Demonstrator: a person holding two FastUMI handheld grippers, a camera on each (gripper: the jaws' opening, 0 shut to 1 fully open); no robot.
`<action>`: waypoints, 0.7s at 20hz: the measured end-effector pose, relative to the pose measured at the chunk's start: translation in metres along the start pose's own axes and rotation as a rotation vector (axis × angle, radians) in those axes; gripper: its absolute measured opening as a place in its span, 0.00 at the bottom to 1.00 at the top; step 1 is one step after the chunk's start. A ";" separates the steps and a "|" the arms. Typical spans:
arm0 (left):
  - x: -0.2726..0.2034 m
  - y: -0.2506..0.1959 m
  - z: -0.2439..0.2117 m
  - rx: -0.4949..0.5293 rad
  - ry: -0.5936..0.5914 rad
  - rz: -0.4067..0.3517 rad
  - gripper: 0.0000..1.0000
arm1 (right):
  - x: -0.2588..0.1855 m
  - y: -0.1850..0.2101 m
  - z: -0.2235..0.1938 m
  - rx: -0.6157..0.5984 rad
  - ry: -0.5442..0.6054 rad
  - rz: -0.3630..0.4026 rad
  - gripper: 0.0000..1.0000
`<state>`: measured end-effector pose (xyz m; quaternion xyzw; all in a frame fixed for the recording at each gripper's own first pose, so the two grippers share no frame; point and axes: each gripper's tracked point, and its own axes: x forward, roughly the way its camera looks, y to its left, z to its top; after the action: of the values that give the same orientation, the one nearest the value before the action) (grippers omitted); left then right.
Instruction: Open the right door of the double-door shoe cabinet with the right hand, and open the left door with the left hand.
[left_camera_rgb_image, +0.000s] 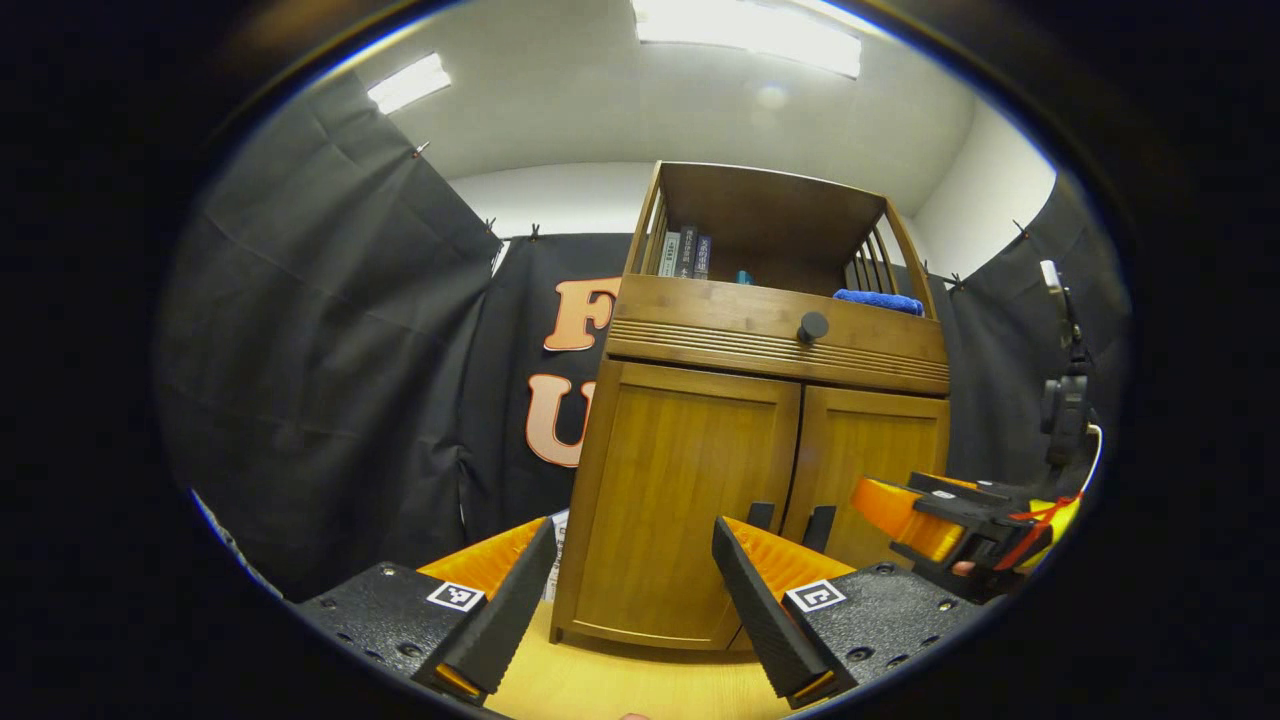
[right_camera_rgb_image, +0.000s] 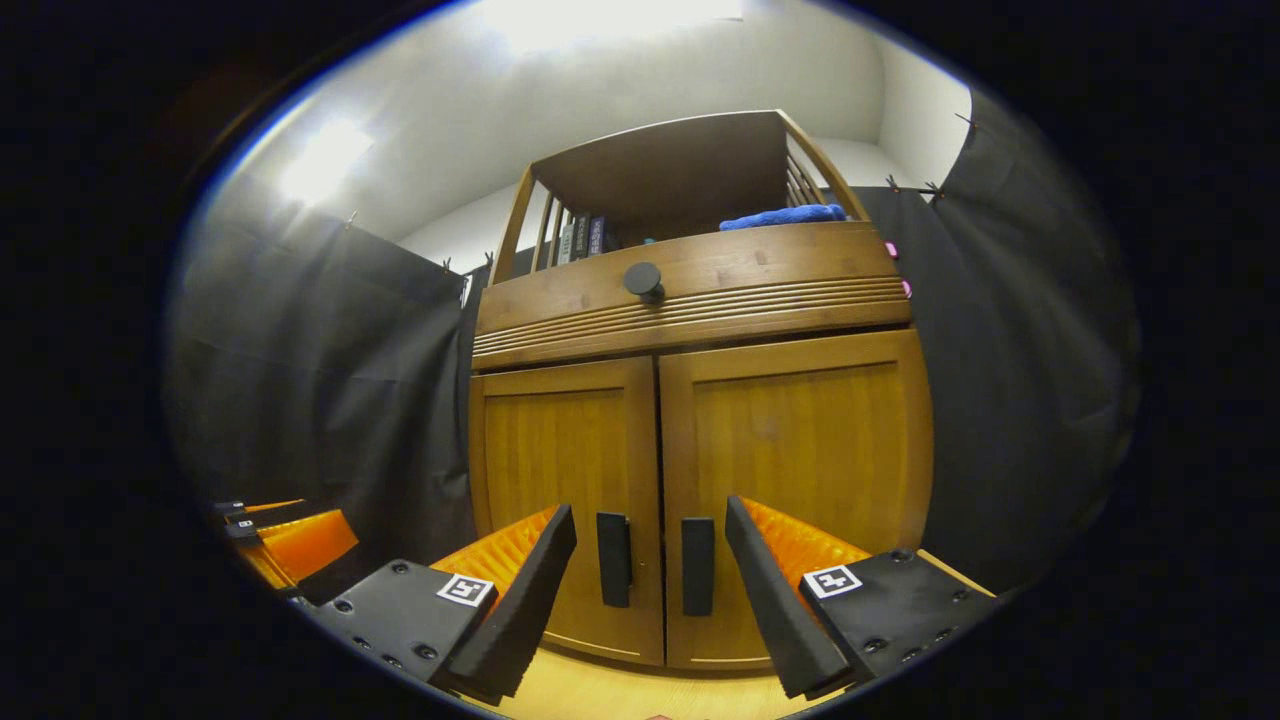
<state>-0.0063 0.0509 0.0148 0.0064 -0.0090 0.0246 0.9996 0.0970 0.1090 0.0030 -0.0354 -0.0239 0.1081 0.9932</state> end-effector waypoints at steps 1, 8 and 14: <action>0.000 0.003 0.000 0.006 0.003 0.002 0.95 | 0.012 0.001 -0.003 -0.001 0.009 -0.002 0.97; -0.006 0.019 0.006 0.028 0.001 0.025 0.95 | 0.062 0.009 -0.040 0.008 0.069 0.008 0.97; -0.008 0.018 0.004 0.042 0.013 0.007 0.95 | 0.084 -0.002 -0.069 -0.003 0.121 -0.063 0.98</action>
<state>-0.0151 0.0688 0.0188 0.0273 -0.0018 0.0283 0.9992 0.1833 0.1208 -0.0627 -0.0427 0.0352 0.0742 0.9957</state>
